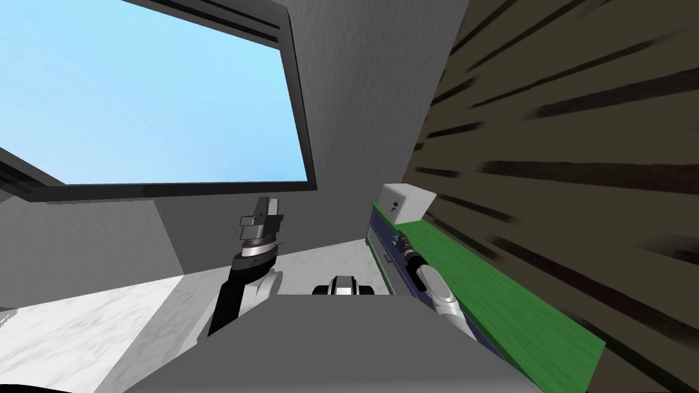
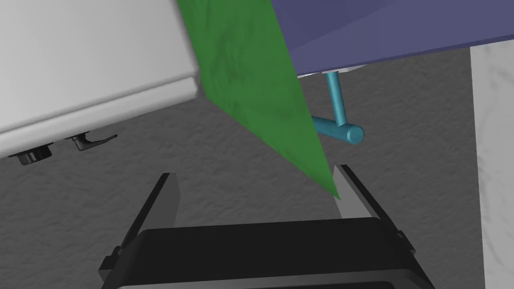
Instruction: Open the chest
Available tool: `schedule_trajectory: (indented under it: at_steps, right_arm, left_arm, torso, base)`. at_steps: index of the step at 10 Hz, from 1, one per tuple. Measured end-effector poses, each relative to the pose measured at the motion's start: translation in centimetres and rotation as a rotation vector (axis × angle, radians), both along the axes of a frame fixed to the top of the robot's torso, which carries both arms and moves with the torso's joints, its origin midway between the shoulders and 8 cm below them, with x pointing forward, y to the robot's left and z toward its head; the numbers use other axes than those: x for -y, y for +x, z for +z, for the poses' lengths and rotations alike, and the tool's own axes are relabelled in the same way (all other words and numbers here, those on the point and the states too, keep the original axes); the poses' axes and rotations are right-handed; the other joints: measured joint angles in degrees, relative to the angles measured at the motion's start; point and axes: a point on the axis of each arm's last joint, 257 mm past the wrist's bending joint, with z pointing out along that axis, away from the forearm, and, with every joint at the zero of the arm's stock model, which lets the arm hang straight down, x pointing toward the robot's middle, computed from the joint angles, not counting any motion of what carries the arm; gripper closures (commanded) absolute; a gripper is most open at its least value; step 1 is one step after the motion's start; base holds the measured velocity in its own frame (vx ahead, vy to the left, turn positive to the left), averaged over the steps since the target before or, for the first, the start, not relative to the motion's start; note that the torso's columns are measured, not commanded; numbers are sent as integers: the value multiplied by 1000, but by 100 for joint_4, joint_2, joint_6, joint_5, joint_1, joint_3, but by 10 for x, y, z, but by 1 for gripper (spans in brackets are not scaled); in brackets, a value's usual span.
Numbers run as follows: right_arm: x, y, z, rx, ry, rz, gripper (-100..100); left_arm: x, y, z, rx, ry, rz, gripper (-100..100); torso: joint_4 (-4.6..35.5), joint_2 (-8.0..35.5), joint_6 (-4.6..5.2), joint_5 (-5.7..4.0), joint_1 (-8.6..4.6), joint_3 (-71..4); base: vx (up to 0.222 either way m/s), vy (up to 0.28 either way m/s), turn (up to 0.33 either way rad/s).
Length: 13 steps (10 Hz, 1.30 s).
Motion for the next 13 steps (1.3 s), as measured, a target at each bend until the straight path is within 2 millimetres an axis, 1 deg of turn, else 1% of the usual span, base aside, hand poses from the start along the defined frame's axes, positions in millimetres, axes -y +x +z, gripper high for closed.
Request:
schedule_trajectory:
  at_steps: [1, 2, 4, 5, 7, 8, 11, 13]
  right_arm:
    - [6, -1, -3, -15, -39, -4, -100]
    - [19, -4, -9, -38, -91, -12, -100]
    - [30, -9, -18, -69, -159, -15, -100]
    - [42, -12, -24, -91, -204, -18, -100]
    - [54, -17, -30, -118, -260, -21, -100]
    - [62, -23, -37, -139, -292, -23, -100]
    - [78, -30, -44, -180, -364, -28, -100]
    - [92, -38, -56, -222, -417, -31, -100]
  left_arm:
    - [0, 0, 0, 0, 0, 0, 0]
    - [0, 0, 0, 0, 0, 0, 0]
    - [0, 0, 0, 0, 0, 0, 0]
    - [0, 0, 0, 0, 0, 0, 0]
    - [0, 0, 0, 0, 0, 0, 0]
    - [0, 0, 0, 0, 0, 0, 0]
    - [0, 0, 0, 0, 0, 0, 0]
    - [0, 0, 0, 0, 0, 0, 0]
  torso:
    - [0, 0, -1, 0, 3, 0]
    - [0, 1, 0, 1, 4, 1]
    - [0, 2, 0, -1, -1, 1]
    - [1, 3, -1, 0, 1, 2]
    - [-1, -2, 0, -1, -1, -1]
    - [0, 0, 0, -1, 1, 0]
    - [1, 3, 0, 0, 1, 2]
    - [1, 3, 1, 1, 3, 2]
  base:
    - [-8, 37, 110]
    - [-9, 28, 40]
    - [-20, 29, 89]
    - [-17, 23, 25]
    - [-18, 23, 55]
    - [-22, 20, 41]
    - [-35, 22, 76]
    - [-35, 23, 27]
